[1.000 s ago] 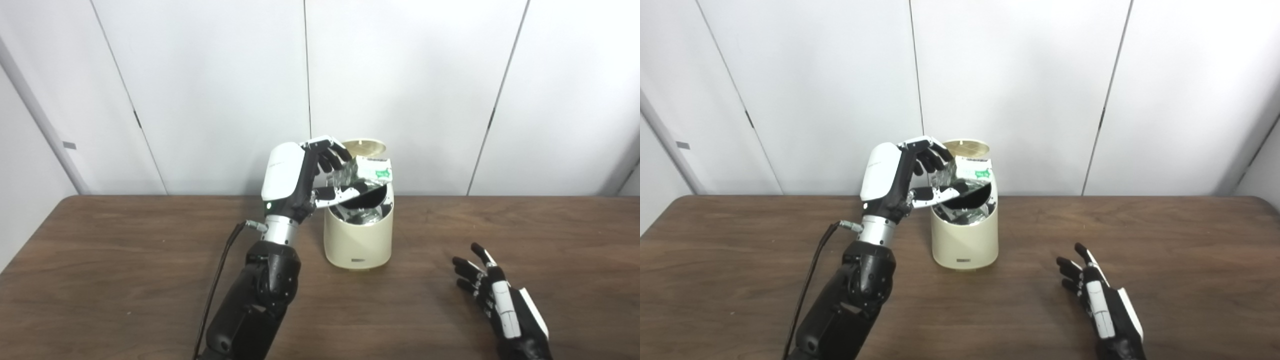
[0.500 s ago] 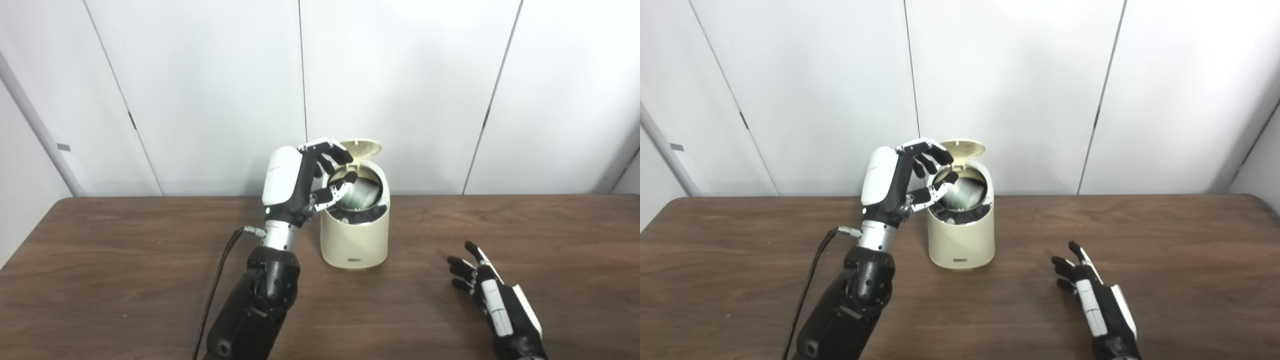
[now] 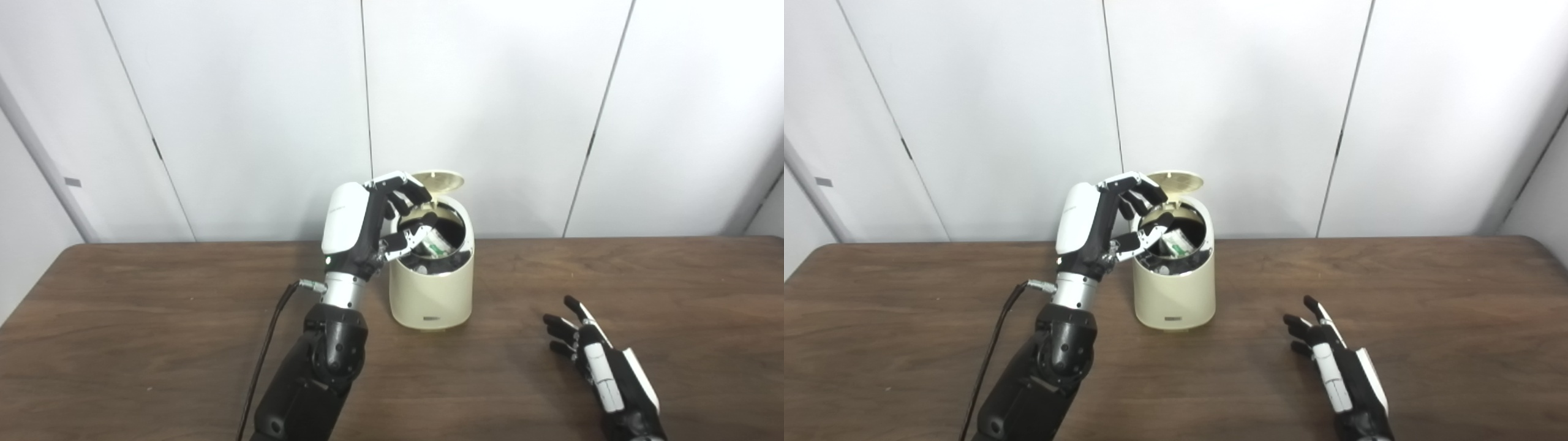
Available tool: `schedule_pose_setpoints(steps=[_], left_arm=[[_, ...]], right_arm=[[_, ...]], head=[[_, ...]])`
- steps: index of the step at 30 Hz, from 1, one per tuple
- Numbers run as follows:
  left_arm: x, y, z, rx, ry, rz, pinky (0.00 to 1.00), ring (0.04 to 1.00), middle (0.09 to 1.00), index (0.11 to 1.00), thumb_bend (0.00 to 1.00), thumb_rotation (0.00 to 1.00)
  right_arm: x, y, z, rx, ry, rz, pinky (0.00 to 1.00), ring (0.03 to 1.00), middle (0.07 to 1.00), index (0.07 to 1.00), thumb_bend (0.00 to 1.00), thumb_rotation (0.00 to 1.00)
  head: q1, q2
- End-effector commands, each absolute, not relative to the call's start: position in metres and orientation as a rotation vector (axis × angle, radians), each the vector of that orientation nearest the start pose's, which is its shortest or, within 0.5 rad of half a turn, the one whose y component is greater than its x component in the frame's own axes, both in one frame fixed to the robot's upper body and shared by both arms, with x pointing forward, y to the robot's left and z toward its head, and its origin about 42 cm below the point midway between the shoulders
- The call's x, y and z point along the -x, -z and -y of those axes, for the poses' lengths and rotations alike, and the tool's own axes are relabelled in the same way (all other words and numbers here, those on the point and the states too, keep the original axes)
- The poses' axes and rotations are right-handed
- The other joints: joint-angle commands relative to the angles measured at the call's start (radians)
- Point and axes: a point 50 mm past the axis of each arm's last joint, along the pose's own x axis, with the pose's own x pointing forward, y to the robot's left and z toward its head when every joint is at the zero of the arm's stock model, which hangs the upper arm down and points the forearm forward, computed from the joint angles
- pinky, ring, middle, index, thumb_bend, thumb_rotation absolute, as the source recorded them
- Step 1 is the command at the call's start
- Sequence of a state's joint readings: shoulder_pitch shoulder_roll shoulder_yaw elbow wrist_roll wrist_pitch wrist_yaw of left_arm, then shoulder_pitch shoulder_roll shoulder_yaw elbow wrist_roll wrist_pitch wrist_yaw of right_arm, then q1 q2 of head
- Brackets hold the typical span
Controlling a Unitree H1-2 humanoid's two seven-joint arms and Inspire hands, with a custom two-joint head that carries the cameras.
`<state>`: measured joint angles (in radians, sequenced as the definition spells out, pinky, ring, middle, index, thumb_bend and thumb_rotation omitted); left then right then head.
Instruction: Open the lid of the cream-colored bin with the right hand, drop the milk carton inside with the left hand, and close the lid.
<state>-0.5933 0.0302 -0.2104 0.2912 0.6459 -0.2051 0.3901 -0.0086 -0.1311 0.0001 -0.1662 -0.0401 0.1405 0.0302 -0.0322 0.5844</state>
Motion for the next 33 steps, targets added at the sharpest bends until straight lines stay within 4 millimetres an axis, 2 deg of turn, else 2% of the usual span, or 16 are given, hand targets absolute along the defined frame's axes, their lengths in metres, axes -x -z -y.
schedule_pose_setpoints(steps=[1,11,14,15,16,19,22,24,28,33], left_arm=[[-0.435,-0.271,-0.115,-0.589,-0.078,0.805,0.33,0.424,0.528,0.511,0.47,0.00],[-0.409,-0.275,-0.134,-0.544,-0.037,0.733,0.30,0.388,0.511,0.535,0.50,0.00],[-0.395,-0.276,-0.142,-0.505,0.016,0.662,0.30,0.431,0.489,0.505,0.52,0.00],[-0.390,-0.277,-0.146,-0.496,0.035,0.634,0.33,0.464,0.556,0.502,0.51,0.04],[-0.386,-0.277,-0.149,-0.491,0.049,0.616,0.37,0.515,0.620,0.605,0.60,0.26],[-0.373,-0.277,-0.160,-0.444,0.063,0.549,0.45,0.601,0.703,0.706,0.65,0.48],[-0.365,-0.276,-0.168,-0.409,0.070,0.517,0.49,0.625,0.732,0.765,0.65,0.58],[-0.360,-0.276,-0.173,-0.363,0.075,0.489,0.51,0.639,0.742,0.789,0.66,0.61],[-0.351,-0.265,-0.185,-0.282,0.072,0.439,0.63,0.721,0.788,0.860,0.62,0.67],[-0.339,-0.244,-0.199,-0.300,-0.008,0.378,0.67,0.746,0.798,0.863,0.62,0.77]], right_arm=[[-0.285,-0.139,0.243,0.162,-0.058,0.032,0.82,0.862,0.829,0.943,0.59,1.00],[-0.285,-0.141,0.245,0.147,-0.069,0.046,0.82,0.867,0.843,0.952,0.61,1.00],[-0.285,-0.144,0.245,0.115,-0.062,0.050,0.81,0.870,0.851,0.951,0.62,1.00],[-0.284,-0.146,0.245,0.105,-0.059,0.053,0.81,0.875,0.856,0.952,0.63,1.00],[-0.284,-0.147,0.245,0.098,-0.057,0.054,0.81,0.878,0.860,0.950,0.63,0.99],[-0.285,-0.151,0.247,0.089,-0.054,0.079,0.82,0.885,0.863,0.950,0.62,0.98],[-0.286,-0.157,0.251,0.118,-0.056,0.100,0.83,0.899,0.884,0.955,0.64,1.00],[-0.287,-0.162,0.252,0.126,-0.053,0.115,0.83,0.906,0.892,0.952,0.66,0.99],[-0.294,-0.179,0.256,0.141,-0.051,0.157,0.85,0.928,0.908,0.931,0.67,0.99],[-0.306,-0.202,0.261,0.161,-0.060,0.214,0.88,0.958,0.937,0.927,0.67,0.97]], head=[[-0.003,0.000],[0.000,0.002],[0.002,0.002],[0.001,0.006],[0.001,0.006],[-0.003,0.009],[-0.009,0.010],[-0.012,0.012],[-0.017,0.017],[-0.032,0.021]])
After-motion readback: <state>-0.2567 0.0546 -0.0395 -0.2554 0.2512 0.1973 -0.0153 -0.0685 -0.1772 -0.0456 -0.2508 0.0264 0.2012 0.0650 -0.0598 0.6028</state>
